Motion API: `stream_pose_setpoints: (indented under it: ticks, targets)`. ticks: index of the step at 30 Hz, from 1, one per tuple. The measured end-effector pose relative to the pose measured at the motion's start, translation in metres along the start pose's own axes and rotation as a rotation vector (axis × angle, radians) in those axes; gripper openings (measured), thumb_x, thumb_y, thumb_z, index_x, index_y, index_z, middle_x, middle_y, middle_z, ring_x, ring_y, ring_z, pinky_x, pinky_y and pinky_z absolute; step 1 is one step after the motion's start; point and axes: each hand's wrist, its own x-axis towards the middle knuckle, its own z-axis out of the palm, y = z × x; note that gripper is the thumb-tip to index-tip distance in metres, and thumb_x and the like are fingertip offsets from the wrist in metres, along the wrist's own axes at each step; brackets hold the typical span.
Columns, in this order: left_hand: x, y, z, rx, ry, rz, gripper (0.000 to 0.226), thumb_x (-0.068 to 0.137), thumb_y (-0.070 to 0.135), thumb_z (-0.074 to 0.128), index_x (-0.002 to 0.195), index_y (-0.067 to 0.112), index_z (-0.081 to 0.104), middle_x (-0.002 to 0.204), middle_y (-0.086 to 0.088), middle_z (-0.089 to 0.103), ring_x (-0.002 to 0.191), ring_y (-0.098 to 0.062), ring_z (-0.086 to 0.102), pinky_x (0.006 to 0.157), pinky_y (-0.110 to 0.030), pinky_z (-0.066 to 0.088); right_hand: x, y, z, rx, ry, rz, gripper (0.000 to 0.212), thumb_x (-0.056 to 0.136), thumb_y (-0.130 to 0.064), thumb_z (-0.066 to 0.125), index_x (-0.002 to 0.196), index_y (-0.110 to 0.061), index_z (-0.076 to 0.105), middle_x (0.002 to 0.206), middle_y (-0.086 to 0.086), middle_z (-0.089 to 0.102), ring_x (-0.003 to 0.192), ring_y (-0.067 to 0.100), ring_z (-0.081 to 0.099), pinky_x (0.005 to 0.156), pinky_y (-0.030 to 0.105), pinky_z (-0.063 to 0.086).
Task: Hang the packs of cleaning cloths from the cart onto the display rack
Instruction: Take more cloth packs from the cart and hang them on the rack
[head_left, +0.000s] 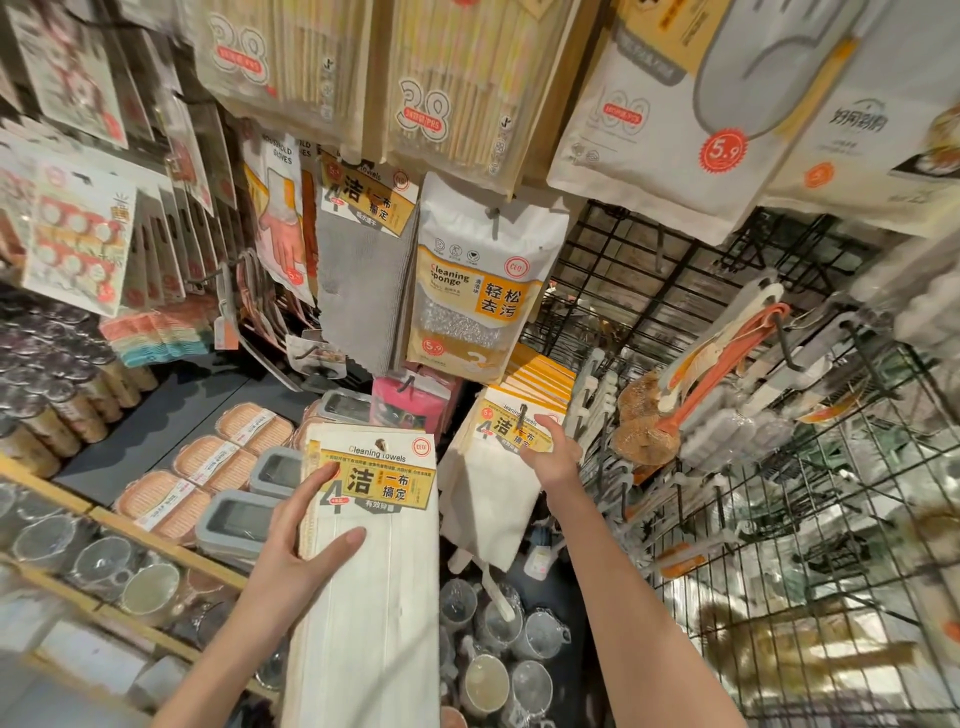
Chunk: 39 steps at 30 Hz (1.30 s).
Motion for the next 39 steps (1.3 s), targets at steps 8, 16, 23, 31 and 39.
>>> stream_pose_setpoints:
  ticks: [8, 16, 23, 31, 39]
  targets:
    - [0.003, -0.001, -0.001, -0.014, -0.003, 0.003, 0.069, 0.072, 0.036, 0.076, 0.131, 0.054, 0.044, 0.142, 0.014, 0.043, 0.127, -0.005, 0.039, 0.100, -0.034, 0.033, -0.001, -0.019, -0.006, 0.012, -0.076, 0.067, 0.054, 0.090, 0.000, 0.056, 0.137, -0.024, 0.044, 0.148, 0.011, 0.012, 0.133, 0.025, 0.030, 0.097, 0.028, 0.034]
    - [0.003, 0.006, 0.001, -0.098, -0.061, -0.010, 0.072, 0.067, 0.036, 0.067, 0.132, 0.056, 0.041, 0.135, 0.021, 0.043, 0.109, 0.016, 0.044, 0.081, -0.022, 0.041, -0.011, -0.009, -0.003, 0.056, -0.144, 0.090, 0.062, 0.087, -0.011, 0.064, 0.138, -0.038, 0.041, 0.154, 0.001, 0.002, 0.141, 0.026, 0.019, 0.112, 0.047, 0.029]
    - [0.000, 0.008, 0.001, -0.079, -0.119, -0.001, 0.066, 0.077, 0.032, 0.070, 0.131, 0.058, 0.041, 0.134, 0.029, 0.038, 0.107, 0.033, 0.032, 0.097, -0.032, 0.032, -0.065, -0.007, 0.019, 0.172, -0.207, -0.020, 0.053, 0.083, -0.034, 0.068, 0.128, -0.044, 0.044, 0.148, -0.009, 0.020, 0.136, 0.022, 0.029, 0.110, 0.048, 0.034]
    - [0.003, 0.009, -0.003, -0.070, -0.141, 0.002, 0.073, 0.073, 0.038, 0.069, 0.134, 0.061, 0.036, 0.141, 0.023, 0.039, 0.127, 0.016, 0.032, 0.112, -0.036, 0.029, -0.122, -0.032, 0.051, 0.155, -0.390, -0.060, 0.045, 0.083, -0.038, 0.065, 0.125, -0.027, 0.053, 0.126, -0.004, 0.061, 0.113, 0.012, 0.060, 0.101, 0.034, 0.046]
    - [0.003, 0.009, -0.013, -0.207, -0.144, -0.009, 0.084, 0.087, 0.004, 0.065, 0.136, 0.056, 0.019, 0.141, 0.022, 0.043, 0.122, 0.005, 0.047, 0.099, -0.024, 0.040, -0.152, -0.037, 0.063, 0.084, -0.324, -0.183, 0.037, 0.086, -0.014, 0.063, 0.120, -0.026, 0.056, 0.105, -0.016, 0.068, 0.101, -0.004, 0.061, 0.083, 0.012, 0.045]
